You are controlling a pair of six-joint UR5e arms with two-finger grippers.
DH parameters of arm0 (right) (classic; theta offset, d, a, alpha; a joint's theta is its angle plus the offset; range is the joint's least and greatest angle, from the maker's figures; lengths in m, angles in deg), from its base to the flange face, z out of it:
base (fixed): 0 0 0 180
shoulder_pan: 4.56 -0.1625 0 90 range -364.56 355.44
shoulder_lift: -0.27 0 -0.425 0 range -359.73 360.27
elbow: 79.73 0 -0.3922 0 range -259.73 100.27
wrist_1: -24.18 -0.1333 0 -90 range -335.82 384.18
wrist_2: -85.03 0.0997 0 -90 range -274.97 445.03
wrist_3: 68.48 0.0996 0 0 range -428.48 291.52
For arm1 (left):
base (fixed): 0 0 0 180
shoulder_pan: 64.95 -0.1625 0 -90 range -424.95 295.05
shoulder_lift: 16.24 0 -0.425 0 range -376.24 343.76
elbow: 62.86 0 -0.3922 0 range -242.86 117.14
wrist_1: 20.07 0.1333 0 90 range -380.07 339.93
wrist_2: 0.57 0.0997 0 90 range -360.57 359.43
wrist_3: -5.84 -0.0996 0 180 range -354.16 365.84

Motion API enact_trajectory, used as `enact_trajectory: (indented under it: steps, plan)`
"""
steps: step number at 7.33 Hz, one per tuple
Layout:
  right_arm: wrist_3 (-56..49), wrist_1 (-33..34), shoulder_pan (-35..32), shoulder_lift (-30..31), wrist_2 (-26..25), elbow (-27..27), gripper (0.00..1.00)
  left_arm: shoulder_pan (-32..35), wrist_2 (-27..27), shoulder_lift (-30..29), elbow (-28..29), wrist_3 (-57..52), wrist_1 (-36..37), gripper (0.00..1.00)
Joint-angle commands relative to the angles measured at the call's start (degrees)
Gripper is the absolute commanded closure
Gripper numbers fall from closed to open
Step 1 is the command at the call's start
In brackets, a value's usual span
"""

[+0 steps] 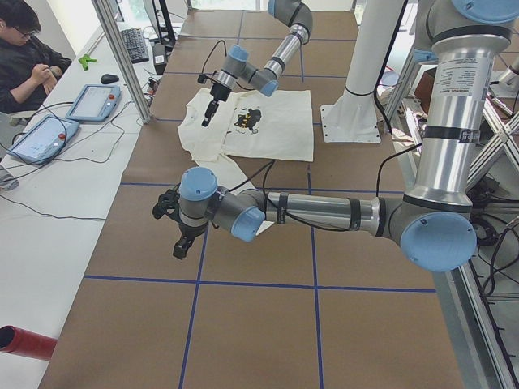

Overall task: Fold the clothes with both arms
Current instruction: 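Lay the sleeve down near the far collar, open and raise the right gripper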

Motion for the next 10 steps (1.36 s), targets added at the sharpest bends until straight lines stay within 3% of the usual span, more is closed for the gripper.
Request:
enact_trajectory:
  steps: [1,2,4,7,8,10]
  plan:
    - [1.7,10.2,-0.9,0.8,2.5,-3.0,0.0,-3.1,0.4,-1.0,-0.7,9.9,-1.4,0.0]
    - [1.4,19.0,-3.4,6.3,7.1,-12.1,0.0,-6.3,0.5,-0.9,-0.7,19.3,-6.2,0.0]
    - [-7.4,30.2,-10.2,20.2,19.7,-27.2,0.0,-10.0,1.5,0.5,-3.8,33.8,-9.0,0.0]
    - [-30.8,55.0,-16.6,35.7,23.6,-46.6,0.0,-29.1,16.0,6.9,-17.7,66.4,-9.1,0.0]
    - [-38.3,61.3,-19.0,39.4,24.9,-51.9,0.0,-34.6,20.8,7.3,-18.3,74.8,-9.1,0.0]
    - [-44.6,62.3,-22.0,46.6,29.1,-56.3,0.0,-38.9,26.4,12.2,-18.4,78.6,-9.6,0.0]
